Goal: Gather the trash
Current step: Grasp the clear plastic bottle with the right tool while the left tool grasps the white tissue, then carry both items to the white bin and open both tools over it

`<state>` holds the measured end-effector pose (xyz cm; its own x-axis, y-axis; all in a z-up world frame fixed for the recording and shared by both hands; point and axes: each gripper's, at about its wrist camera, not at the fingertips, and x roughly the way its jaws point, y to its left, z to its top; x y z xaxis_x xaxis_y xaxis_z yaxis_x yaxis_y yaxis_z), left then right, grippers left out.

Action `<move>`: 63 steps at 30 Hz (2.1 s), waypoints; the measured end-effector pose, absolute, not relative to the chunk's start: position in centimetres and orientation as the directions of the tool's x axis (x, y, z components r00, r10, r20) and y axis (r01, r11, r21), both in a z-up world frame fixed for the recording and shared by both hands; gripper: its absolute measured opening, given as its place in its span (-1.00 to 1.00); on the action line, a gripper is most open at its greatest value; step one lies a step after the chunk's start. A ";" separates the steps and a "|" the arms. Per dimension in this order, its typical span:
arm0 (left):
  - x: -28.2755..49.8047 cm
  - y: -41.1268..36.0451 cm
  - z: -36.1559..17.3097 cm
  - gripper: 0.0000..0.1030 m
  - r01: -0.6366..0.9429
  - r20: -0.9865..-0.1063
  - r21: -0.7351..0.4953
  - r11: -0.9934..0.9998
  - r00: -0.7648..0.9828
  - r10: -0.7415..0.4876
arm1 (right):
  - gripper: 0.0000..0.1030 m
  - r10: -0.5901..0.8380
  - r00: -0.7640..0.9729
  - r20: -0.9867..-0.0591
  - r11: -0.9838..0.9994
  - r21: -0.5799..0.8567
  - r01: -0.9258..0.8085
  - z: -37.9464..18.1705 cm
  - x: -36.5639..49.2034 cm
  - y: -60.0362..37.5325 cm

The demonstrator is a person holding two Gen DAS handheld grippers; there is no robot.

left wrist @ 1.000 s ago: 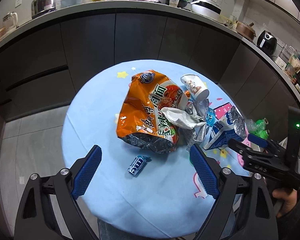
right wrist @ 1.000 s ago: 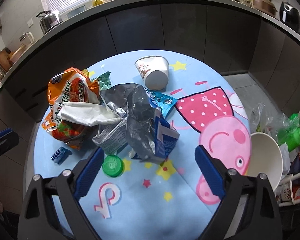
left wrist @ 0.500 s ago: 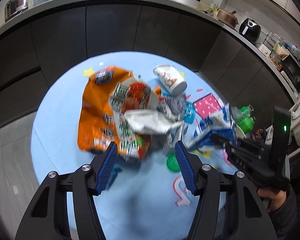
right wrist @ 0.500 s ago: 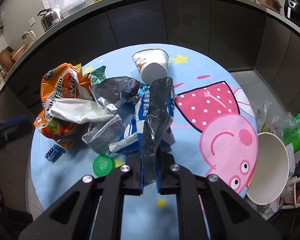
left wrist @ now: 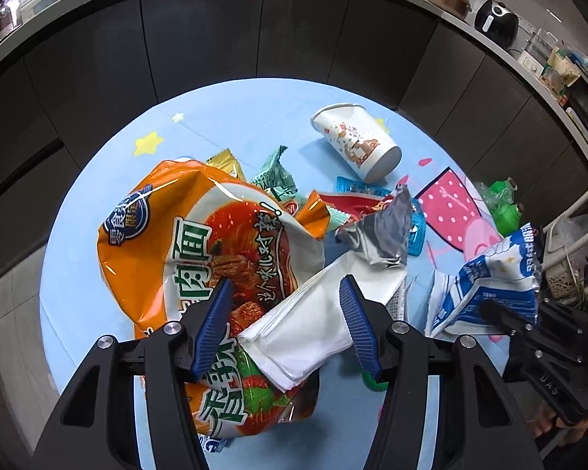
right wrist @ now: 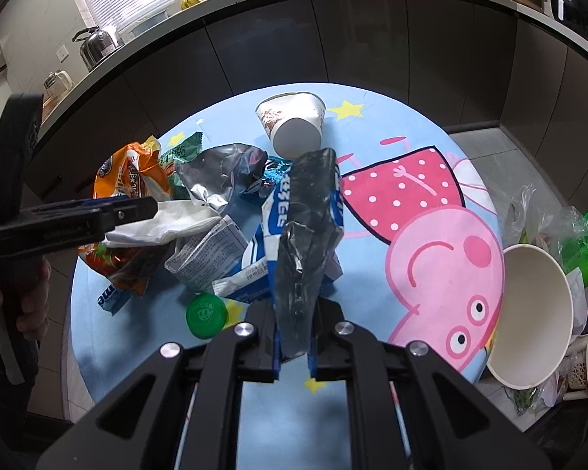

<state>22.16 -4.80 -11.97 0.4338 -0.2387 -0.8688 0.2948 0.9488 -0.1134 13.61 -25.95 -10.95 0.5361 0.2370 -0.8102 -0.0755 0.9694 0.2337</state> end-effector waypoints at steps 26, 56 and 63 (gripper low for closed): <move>14.4 -7.4 0.7 -0.98 0.443 -0.699 -0.218 0.870 0.551 -0.456 | -0.81 0.201 0.719 -0.666 0.968 0.246 -0.043 -2.5 8.4 -29.5; 17.6 -38.0 -13.7 -0.97 0.705 -0.810 -0.304 0.640 0.162 -0.563 | -0.80 0.000 0.579 -0.815 0.889 0.265 0.373 -17.8 4.0 -50.2; 18.7 -40.9 -16.9 -0.97 0.709 -0.852 -0.262 0.654 0.149 -0.502 | -0.74 0.051 0.540 -0.840 0.882 0.291 0.370 -21.4 5.6 -51.5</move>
<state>18.70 -40.92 -16.90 0.1492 -0.5021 -0.8519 0.7094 0.6545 -0.2615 5.57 -51.54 -21.38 0.5399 0.0506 -0.8402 0.3698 0.8824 0.2908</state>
